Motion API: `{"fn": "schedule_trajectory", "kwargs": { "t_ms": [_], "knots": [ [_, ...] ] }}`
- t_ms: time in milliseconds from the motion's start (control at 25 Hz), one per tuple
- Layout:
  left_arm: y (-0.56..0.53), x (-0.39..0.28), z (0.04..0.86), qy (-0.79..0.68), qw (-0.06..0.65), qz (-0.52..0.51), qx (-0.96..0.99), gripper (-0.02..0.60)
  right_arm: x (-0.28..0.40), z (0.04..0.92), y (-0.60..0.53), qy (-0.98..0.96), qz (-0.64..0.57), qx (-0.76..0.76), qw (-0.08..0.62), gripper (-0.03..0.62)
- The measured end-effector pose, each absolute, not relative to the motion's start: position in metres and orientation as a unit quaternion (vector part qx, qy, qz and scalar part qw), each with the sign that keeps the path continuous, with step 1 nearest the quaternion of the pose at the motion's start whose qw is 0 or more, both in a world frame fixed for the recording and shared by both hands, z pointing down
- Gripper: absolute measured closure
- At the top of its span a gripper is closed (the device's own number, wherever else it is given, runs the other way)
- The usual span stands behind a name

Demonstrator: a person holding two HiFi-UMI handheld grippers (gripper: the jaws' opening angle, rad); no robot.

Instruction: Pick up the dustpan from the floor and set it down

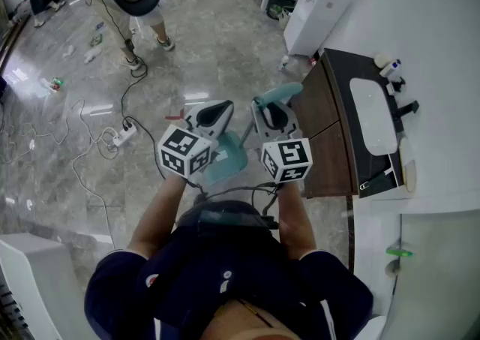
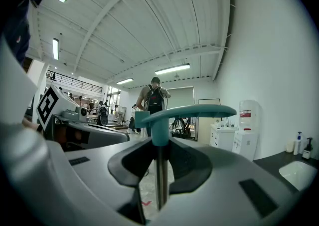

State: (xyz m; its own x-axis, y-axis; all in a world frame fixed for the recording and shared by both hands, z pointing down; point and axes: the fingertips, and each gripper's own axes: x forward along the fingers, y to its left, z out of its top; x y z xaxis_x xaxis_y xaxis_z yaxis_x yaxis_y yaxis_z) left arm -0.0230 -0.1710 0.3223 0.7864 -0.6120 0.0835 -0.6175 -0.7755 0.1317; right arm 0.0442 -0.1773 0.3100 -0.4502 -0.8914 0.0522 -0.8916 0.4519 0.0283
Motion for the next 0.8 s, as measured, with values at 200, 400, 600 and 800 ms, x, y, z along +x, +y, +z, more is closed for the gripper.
{"fn": "schedule_trajectory", "kwargs": {
  "t_ms": [200, 400, 600, 800],
  "knots": [
    [-0.175, -0.024, 0.333, -0.332, 0.076, 0.025, 0.940, 0.569, 0.046, 0.320, -0.184, -0.851, 0.009, 0.524, 0.037, 0.494],
    [-0.185, -0.025, 0.349, -0.335, 0.079, 0.033, 0.938, 0.569, 0.050, 0.340, -0.194, -0.848, 0.021, 0.528, 0.048, 0.494],
    [-0.200, -0.022, 0.376, -0.343, 0.092, 0.048, 0.934, 0.569, 0.059, 0.368, -0.207, -0.843, 0.036, 0.533, 0.058, 0.494],
    [-0.219, -0.016, 0.411, -0.339, 0.105, 0.065, 0.933, 0.569, 0.066, 0.407, -0.229, -0.838, 0.053, 0.539, 0.072, 0.494]
  ]
}}
